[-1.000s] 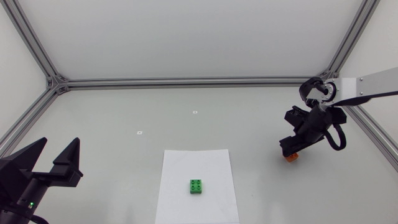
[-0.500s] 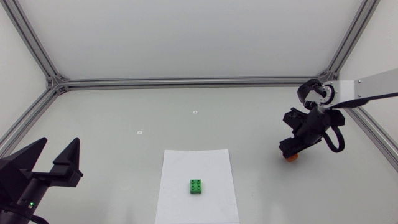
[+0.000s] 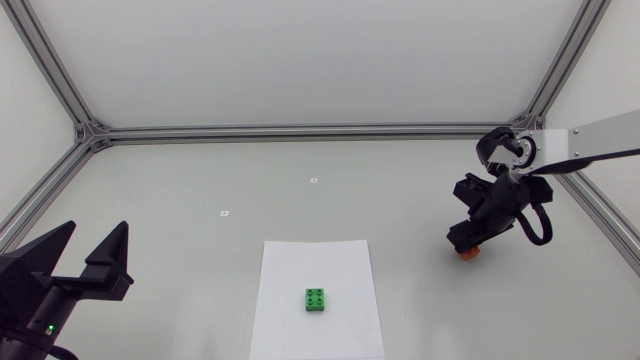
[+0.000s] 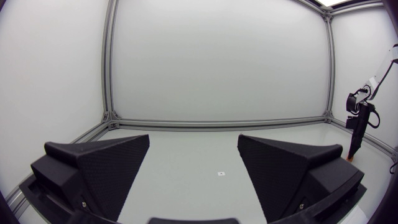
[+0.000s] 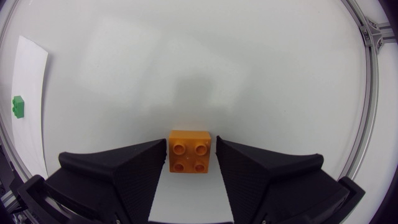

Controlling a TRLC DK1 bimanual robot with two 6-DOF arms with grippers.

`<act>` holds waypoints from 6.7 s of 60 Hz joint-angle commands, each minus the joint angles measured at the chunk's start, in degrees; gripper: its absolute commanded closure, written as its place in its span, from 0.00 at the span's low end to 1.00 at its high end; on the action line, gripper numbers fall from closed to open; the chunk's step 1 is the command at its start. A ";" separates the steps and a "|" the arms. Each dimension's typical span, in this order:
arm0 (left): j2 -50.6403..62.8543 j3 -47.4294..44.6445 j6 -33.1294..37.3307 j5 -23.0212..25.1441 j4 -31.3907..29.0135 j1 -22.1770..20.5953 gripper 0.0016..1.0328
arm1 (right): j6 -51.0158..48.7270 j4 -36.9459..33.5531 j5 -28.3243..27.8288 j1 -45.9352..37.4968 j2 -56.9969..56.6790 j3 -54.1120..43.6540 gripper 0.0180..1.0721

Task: Pick up the orange 2x2 brick with the right arm and stack it on top of the green 2x2 brick in the center

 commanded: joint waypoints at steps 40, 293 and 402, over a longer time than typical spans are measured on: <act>-0.45 -2.35 0.73 0.23 -0.84 0.16 0.04 | 0.67 -1.27 0.32 1.77 -3.31 -3.34 0.89; -0.45 -2.35 0.73 0.23 -0.84 0.16 0.04 | -7.95 -9.36 1.90 56.62 13.83 12.57 0.94; -0.45 -2.35 0.73 0.23 -0.76 0.16 0.04 | -11.02 -9.53 -1.53 55.21 11.11 12.39 0.75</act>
